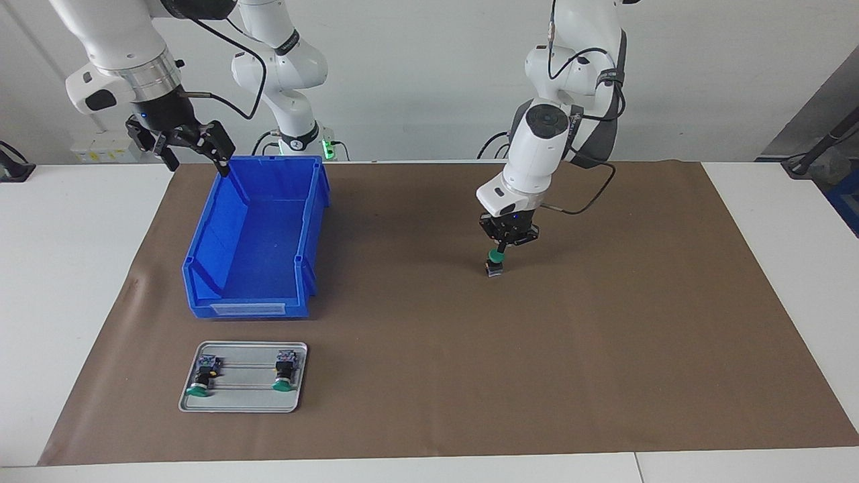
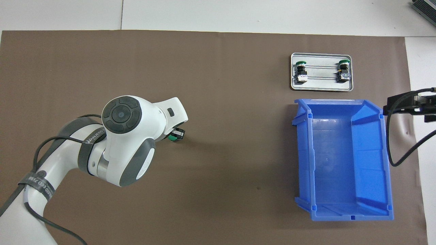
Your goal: Place and press button with both arms
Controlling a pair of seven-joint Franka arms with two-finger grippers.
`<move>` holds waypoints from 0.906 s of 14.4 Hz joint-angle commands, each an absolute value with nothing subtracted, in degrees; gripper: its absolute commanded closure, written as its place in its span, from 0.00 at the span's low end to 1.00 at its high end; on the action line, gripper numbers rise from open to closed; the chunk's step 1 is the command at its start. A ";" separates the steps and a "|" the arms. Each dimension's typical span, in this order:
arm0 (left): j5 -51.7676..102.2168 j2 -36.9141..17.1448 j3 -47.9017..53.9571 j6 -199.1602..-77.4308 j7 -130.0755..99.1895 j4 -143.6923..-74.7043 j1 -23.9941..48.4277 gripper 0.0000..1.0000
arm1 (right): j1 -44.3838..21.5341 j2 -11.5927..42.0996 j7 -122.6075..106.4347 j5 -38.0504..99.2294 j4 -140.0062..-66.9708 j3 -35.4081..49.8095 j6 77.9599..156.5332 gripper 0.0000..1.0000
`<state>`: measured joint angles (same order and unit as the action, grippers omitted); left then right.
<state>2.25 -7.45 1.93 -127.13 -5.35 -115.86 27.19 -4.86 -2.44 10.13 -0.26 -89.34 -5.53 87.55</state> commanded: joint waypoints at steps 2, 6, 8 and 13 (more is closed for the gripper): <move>0.35 -9.14 1.14 -132.43 -7.03 -118.55 28.39 1.00 | -4.48 -3.43 9.58 0.97 -90.53 -5.45 87.89 0.00; -1.67 -9.58 1.23 -134.21 -7.03 -120.93 28.48 1.00 | -4.48 -3.43 9.67 0.97 -90.53 -5.45 87.98 0.00; -1.67 -9.49 1.14 -133.16 -7.03 -120.33 29.17 1.00 | -4.48 -3.43 9.67 0.97 -90.53 -5.45 87.98 0.00; -1.67 -6.87 1.14 -122.37 -6.86 -113.21 28.66 0.94 | -4.31 -3.34 9.58 0.97 -90.53 -5.45 87.98 0.00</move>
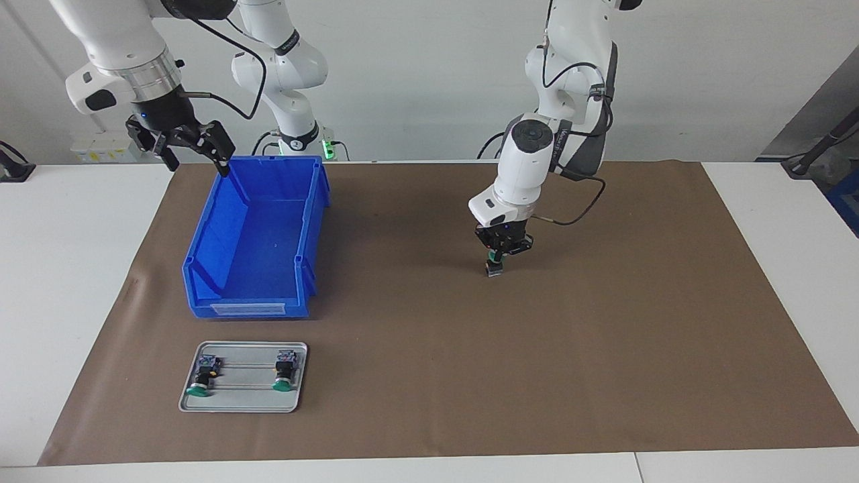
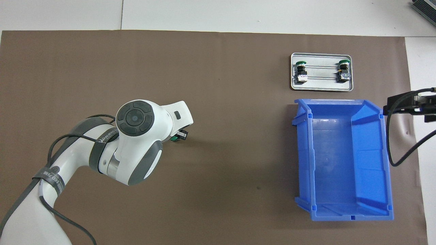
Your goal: Place and press button with both arms
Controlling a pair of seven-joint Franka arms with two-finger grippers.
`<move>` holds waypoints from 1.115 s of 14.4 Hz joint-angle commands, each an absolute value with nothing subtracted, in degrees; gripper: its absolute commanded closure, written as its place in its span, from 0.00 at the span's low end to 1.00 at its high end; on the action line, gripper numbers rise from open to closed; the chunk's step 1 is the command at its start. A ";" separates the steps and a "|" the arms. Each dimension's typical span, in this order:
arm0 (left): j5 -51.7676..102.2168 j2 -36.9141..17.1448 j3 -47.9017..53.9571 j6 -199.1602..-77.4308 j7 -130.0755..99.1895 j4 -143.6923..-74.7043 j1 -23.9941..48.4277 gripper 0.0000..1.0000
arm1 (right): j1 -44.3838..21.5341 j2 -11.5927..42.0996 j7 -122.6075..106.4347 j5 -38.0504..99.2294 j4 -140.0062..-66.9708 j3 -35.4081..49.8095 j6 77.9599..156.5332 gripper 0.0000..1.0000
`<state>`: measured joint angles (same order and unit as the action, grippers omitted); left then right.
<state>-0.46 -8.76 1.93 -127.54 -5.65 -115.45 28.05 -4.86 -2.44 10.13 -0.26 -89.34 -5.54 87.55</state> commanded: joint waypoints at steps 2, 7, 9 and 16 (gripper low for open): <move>-1.67 -4.67 0.62 -121.29 -6.51 -113.38 28.21 0.22 | -4.48 -3.34 9.67 0.97 -90.53 -5.45 88.07 0.00; -1.67 -1.41 0.62 -115.41 -4.84 -113.73 20.14 0.00 | -7.29 -2.55 10.46 0.44 -90.35 -4.83 88.59 0.00; -1.67 -0.10 0.62 -113.48 -0.73 -113.82 16.02 0.00 | -9.65 -1.15 11.59 0.44 -90.35 -4.83 90.08 0.00; -0.53 1.85 0.18 -105.67 8.35 -102.96 5.27 0.00 | -31.70 12.19 46.17 0.79 -88.69 -4.83 106.06 0.00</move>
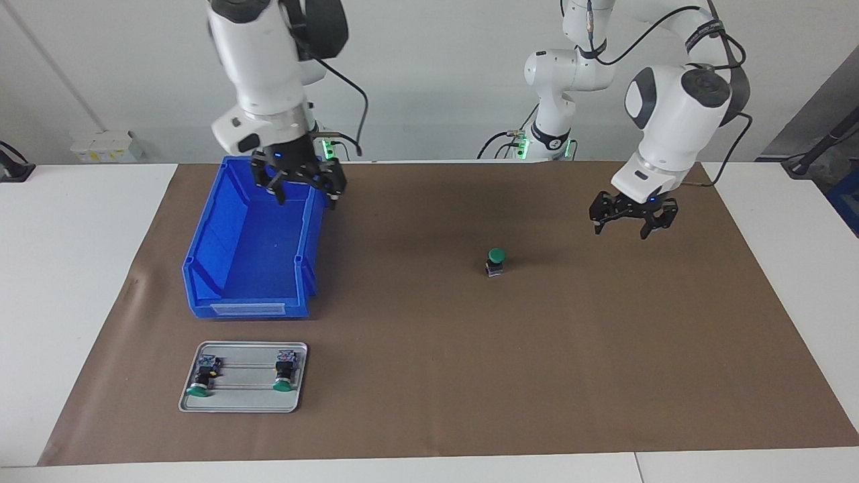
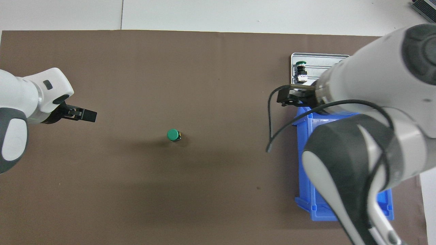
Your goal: Place and press button with both arms
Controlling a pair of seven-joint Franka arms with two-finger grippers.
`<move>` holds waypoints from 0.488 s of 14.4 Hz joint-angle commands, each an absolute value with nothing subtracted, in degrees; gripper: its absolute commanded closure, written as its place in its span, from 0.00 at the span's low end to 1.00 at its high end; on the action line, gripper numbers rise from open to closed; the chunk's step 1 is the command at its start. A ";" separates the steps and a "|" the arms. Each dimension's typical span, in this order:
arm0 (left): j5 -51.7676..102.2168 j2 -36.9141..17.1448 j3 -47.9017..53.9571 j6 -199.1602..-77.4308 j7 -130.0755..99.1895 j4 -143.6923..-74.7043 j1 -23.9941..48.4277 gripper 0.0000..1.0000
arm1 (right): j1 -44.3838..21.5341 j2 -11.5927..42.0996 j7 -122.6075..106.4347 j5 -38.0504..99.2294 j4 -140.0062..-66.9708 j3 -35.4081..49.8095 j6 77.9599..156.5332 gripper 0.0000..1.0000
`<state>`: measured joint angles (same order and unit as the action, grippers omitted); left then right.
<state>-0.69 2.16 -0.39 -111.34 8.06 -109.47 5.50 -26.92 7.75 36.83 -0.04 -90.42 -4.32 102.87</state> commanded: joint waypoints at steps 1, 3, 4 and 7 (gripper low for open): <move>-0.53 1.50 0.18 -103.30 8.35 -99.35 5.27 0.00 | -33.64 14.39 51.36 0.97 -88.59 -4.83 109.04 0.00; 1.39 0.18 0.09 -98.81 8.17 -92.93 5.19 0.00 | -37.95 18.70 62.52 1.23 -88.42 -4.83 115.46 0.00; 2.28 -0.78 0.09 -96.96 8.09 -90.38 5.19 0.00 | -39.62 20.81 68.32 1.14 -88.33 -4.83 119.06 0.00; 2.11 -3.68 0.17 -89.93 7.91 -83.08 5.10 0.00 | -45.33 27.74 83.54 0.27 -87.98 -4.83 125.85 0.00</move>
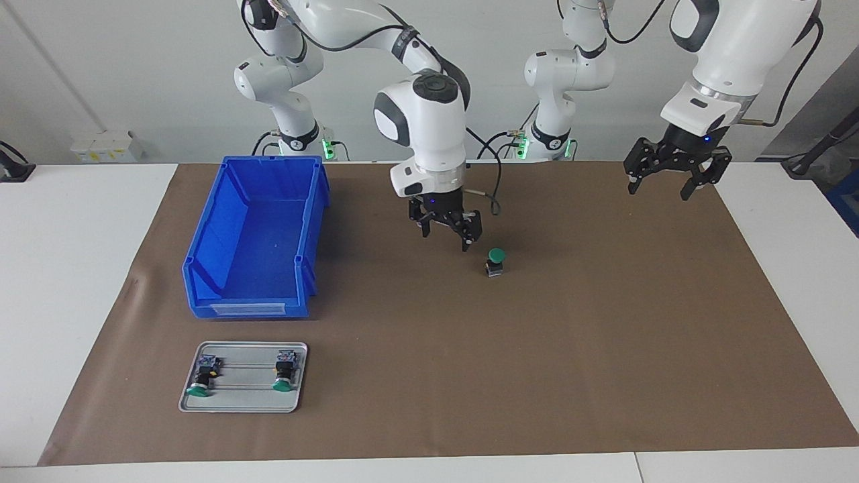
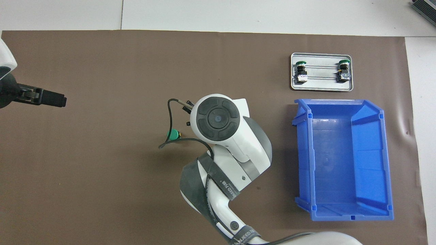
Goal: Place and press button with both arms
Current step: 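Grasp the green button with the right gripper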
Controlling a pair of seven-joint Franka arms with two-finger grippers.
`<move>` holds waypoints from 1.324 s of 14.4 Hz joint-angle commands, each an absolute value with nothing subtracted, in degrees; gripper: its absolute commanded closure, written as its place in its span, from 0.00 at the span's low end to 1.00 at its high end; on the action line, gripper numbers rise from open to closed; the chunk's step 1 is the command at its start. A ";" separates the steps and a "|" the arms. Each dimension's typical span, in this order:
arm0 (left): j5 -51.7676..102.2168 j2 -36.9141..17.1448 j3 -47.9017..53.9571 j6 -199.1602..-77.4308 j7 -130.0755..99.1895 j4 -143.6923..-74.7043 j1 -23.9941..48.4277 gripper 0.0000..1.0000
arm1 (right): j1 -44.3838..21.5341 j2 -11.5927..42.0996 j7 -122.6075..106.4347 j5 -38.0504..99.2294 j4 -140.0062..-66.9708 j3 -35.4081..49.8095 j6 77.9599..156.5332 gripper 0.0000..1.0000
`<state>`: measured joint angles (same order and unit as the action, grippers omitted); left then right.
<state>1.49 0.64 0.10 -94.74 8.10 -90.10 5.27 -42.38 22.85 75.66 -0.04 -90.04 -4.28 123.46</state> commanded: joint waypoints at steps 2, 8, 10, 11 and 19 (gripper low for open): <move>1.93 -4.48 0.18 -87.46 7.82 -80.95 5.01 0.00 | -47.11 34.34 92.42 -0.17 -81.06 -4.92 126.47 0.00; 1.49 1.65 -0.62 -85.69 7.21 -89.19 4.04 0.00 | -49.13 37.35 97.47 0.88 -81.03 -4.83 132.18 0.00; 1.49 3.69 -0.62 -86.40 7.21 -92.28 4.04 0.00 | -49.04 37.35 97.56 0.97 -81.82 -4.83 133.15 0.00; 1.49 3.69 -0.62 -86.22 7.12 -92.29 4.04 0.00 | -49.30 37.53 97.99 1.05 -82.87 -4.75 134.89 0.00; 1.49 4.31 -0.70 -87.98 7.47 -93.52 4.04 0.00 | -50.18 37.18 98.35 0.79 -86.13 -4.75 137.11 0.53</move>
<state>1.45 2.63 -1.09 -86.25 7.73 -91.37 4.74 -49.29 37.51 97.17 -0.06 -84.70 -4.39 135.29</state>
